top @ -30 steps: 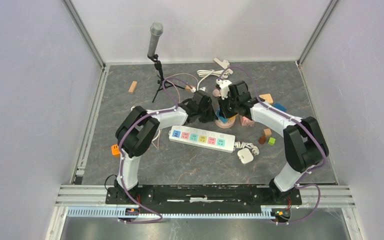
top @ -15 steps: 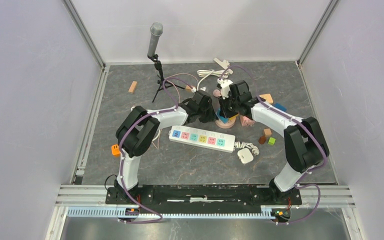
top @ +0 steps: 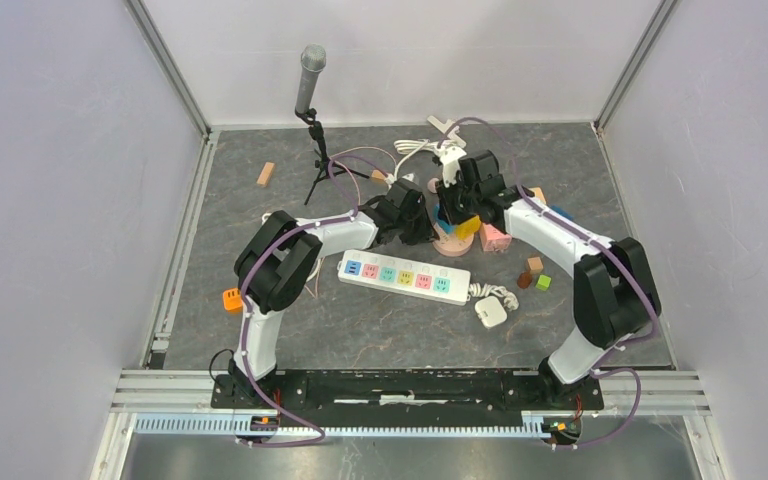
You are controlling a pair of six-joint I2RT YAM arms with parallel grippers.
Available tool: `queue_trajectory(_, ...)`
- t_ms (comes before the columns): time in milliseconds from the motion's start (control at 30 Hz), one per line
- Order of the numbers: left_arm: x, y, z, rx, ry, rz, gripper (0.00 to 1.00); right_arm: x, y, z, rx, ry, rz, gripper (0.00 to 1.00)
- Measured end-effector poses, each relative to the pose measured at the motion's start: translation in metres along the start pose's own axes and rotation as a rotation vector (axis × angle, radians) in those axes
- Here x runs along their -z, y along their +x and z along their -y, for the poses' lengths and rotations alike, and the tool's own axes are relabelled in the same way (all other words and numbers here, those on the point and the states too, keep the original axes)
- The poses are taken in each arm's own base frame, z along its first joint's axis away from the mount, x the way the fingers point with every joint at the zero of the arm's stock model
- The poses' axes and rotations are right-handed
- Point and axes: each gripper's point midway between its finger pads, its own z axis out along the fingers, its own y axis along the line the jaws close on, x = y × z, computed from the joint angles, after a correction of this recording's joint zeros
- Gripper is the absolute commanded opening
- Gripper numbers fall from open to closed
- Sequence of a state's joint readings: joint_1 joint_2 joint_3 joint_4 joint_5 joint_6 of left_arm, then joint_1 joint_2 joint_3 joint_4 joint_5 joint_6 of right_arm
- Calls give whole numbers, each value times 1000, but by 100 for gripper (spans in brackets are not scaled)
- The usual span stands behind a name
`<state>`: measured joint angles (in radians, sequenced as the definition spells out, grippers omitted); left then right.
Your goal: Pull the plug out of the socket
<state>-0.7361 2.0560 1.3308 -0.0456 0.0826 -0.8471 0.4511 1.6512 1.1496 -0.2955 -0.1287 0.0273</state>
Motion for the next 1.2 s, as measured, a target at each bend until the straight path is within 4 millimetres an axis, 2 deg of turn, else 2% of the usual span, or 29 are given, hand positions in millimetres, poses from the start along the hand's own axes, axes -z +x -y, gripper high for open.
queue_trajectory(167, 0, 0, 1, 0, 4, -3, 24, 25, -43, 8, 5, 22, 117, 0)
queue_trajectory(300, 0, 0, 2, -1, 4, -5, 30, 56, -66, 32, -20, 92, 205, 0)
queue_trajectory(400, 0, 1, 2, -1, 8, -11, 38, 74, -73, 59, -60, 172, 244, 0)
queue_trajectory(567, 2, 8, 1, 0, 5, -46, 56, 85, -71, 109, -178, 267, 281, 0)
queue_trajectory(667, 4, 16, 0, 0, 8, -79, 63, 75, -71, 134, -242, 265, 305, 0)
queue_trajectory(733, 5, 20, 3, -4, 20, -98, 66, 57, -64, 148, -286, 248, 283, 2)
queue_trajectory(833, 6, 23, 8, -13, 35, -112, 69, 19, -51, 165, -348, 205, 223, 9)
queue_trajectory(933, 8, 24, 10, -25, 41, -118, 71, -10, -37, 168, -383, 161, 168, 19)
queue_trajectory(1000, 10, 24, 9, -34, 38, -121, 71, -23, -29, 165, -399, 136, 141, 27)
queue_trajectory(1200, 20, 18, 15, -68, 53, -104, 72, -33, -22, 163, -426, 113, 118, 43)
